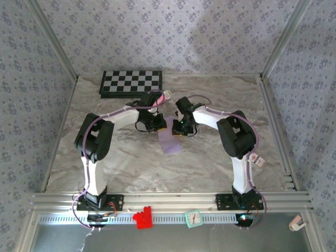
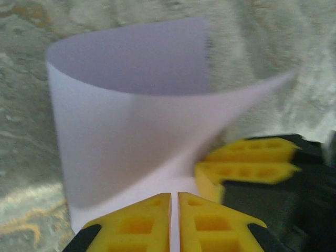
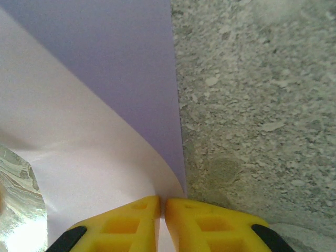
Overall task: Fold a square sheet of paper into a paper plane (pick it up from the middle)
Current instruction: First fold the square sheet of paper in half at the center of the table.
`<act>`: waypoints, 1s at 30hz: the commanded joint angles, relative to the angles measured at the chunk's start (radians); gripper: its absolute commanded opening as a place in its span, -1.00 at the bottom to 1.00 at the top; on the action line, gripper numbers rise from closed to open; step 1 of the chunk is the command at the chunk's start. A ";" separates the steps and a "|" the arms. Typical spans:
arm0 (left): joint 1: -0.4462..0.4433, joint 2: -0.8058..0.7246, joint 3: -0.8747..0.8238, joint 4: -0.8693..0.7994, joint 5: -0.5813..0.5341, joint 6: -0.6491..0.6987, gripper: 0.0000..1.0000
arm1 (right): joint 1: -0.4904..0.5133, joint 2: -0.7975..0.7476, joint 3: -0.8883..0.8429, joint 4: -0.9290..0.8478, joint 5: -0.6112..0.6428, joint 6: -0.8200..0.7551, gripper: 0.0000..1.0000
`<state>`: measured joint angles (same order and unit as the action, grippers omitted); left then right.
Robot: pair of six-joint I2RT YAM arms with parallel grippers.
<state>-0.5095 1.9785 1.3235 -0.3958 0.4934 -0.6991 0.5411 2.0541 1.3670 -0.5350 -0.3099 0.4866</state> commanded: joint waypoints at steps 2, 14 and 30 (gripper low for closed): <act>0.066 0.057 -0.017 -0.004 0.020 0.035 -0.76 | -0.032 0.132 -0.075 -0.158 0.244 -0.038 -0.61; 0.167 -0.044 -0.027 -0.109 -0.044 0.150 -0.77 | -0.036 0.135 -0.085 -0.153 0.252 -0.045 -0.61; 0.051 0.061 0.072 -0.011 0.000 0.059 -0.78 | -0.035 0.146 -0.099 -0.146 0.256 -0.042 -0.61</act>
<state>-0.4721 1.9976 1.3533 -0.4004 0.5091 -0.6300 0.5407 2.0609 1.3651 -0.5350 -0.3096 0.4622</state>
